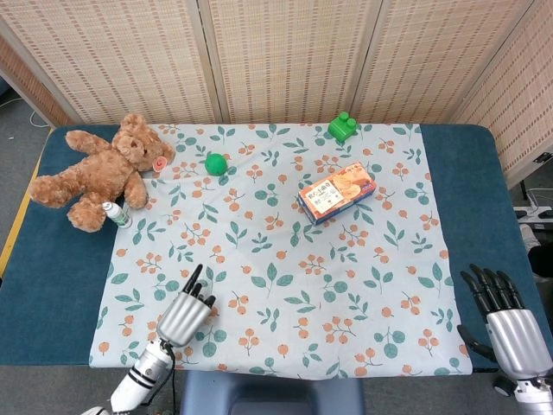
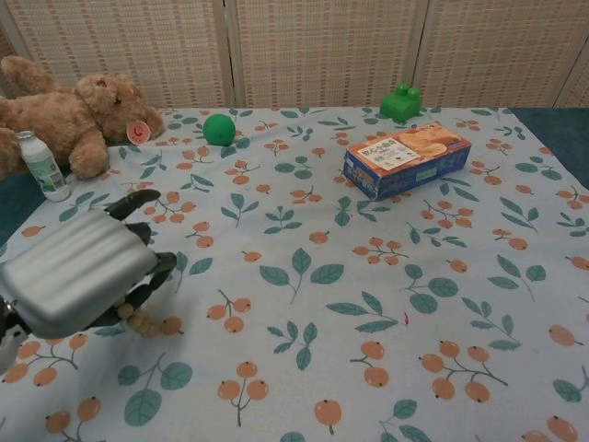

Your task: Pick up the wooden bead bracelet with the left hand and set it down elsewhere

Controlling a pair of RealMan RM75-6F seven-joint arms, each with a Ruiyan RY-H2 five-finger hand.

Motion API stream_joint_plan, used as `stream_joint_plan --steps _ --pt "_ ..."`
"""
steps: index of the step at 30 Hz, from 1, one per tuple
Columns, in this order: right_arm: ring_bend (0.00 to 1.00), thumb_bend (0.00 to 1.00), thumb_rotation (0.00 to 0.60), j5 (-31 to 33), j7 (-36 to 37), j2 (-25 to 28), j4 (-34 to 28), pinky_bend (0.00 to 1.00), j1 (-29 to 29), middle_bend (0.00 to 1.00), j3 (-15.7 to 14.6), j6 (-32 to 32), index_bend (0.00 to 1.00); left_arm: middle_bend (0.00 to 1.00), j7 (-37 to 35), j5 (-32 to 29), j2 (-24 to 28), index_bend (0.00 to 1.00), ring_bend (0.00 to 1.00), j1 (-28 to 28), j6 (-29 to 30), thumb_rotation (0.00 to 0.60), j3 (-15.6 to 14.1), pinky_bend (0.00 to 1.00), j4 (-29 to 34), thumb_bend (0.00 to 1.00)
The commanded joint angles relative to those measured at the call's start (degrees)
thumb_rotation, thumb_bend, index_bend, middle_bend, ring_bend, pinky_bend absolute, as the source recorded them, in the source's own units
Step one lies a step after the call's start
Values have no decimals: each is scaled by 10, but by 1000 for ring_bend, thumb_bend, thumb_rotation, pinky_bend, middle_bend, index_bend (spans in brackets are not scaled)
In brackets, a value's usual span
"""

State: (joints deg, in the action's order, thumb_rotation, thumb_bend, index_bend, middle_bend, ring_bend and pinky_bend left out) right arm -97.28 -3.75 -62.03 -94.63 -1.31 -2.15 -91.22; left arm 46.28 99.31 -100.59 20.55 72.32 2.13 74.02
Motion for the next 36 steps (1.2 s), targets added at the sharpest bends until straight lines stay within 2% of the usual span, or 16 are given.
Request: stream_joint_plan --steps 1,5,9,12,15,19,22,27,31,35,36 --pt "0 203 600 0 2 1 0 0 0 0 -1 0 0 791 -48 -39 10 807 434 24 -12 600 45 102 18 700" --pt "0 204 600 0 5 3 -1 0 -1 0 0 -1 0 791 -76 -152 35 807 437 41 -70 600 110 107 84 708" --pt "0 203 600 -1 9 5 -1 0 -1 0 0 -4 0 799 -35 -317 51 803 454 51 -94 600 193 134 158 750" --pt "0 204 600 -1 11 7 -1 0 -2 0 1 -7 0 817 29 -515 85 794 470 64 -107 600 253 154 246 822" --pt "0 204 600 -1 13 8 -1 0 -3 0 1 -6 0 834 93 -799 165 792 481 110 -114 600 318 159 342 877" --pt "0 203 600 -4 13 9 -2 0 -2 0 -1 -5 0 841 107 -1077 254 792 487 178 -127 600 388 151 367 941" --pt "0 203 600 -9 14 9 -3 0 -2 0 -4 -5 0 841 106 -1220 297 792 488 217 -148 600 417 141 343 966" --pt "0 204 600 -15 13 9 -4 0 -1 0 -7 -3 0 790 72 -1377 330 725 475 243 -193 600 454 130 283 993" --pt "0 204 600 -18 15 11 -4 0 -1 0 -8 -3 0 771 -16 -1463 341 700 465 227 -235 600 505 124 236 1000" --pt "0 203 600 -19 17 11 -4 0 -1 0 -9 -4 0 750 -47 -1471 342 660 456 221 -243 487 518 112 229 1000" --pt "0 203 600 -20 18 12 -4 0 -1 0 -9 -4 0 735 -66 -1476 343 639 449 215 -251 414 529 109 225 1000"
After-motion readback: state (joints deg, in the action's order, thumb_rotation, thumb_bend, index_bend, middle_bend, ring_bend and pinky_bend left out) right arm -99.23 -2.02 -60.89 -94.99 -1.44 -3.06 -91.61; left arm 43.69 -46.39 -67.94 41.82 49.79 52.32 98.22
